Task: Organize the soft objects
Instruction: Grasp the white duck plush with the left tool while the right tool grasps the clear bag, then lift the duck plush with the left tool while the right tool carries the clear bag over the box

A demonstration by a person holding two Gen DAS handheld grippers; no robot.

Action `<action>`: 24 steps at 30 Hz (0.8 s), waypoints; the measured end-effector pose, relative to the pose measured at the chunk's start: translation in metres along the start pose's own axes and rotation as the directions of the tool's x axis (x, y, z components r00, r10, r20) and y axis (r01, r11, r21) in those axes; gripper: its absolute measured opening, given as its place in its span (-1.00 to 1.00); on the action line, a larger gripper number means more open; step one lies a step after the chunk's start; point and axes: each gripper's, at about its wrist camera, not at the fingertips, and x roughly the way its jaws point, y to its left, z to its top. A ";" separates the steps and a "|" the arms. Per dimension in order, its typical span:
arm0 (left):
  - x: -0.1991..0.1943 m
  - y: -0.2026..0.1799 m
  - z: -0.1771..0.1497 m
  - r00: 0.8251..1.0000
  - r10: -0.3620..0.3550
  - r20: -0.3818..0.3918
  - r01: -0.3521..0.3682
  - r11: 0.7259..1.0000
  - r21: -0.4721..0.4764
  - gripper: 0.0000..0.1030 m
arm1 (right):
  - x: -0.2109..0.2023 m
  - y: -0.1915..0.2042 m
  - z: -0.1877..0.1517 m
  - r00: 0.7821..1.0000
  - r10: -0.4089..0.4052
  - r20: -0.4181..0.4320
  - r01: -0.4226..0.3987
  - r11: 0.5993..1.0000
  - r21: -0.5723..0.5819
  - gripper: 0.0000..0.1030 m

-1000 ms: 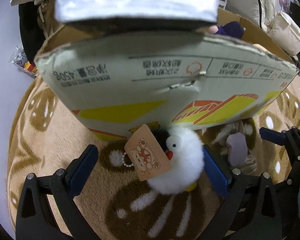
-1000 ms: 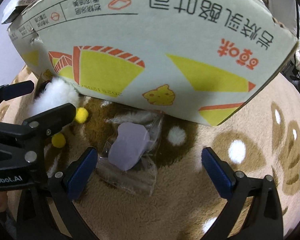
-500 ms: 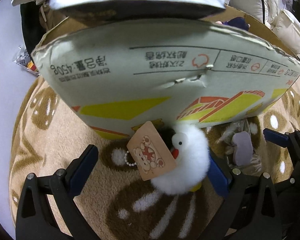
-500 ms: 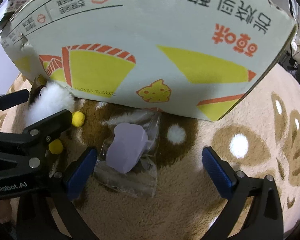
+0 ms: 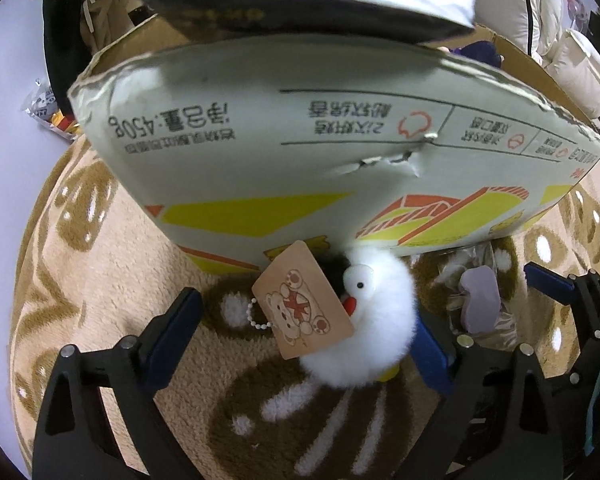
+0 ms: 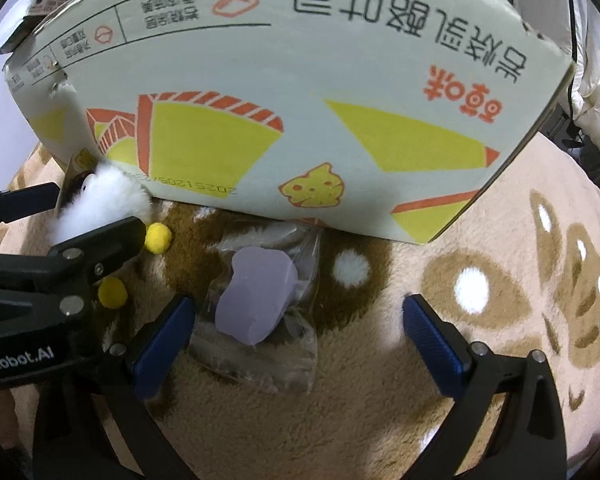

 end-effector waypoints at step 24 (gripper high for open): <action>-0.007 0.030 -0.010 0.997 -0.079 -0.017 0.076 0.991 -0.109 -0.21 | -0.027 -0.009 -0.003 0.998 -0.009 0.064 0.008 1.000 0.021 -0.04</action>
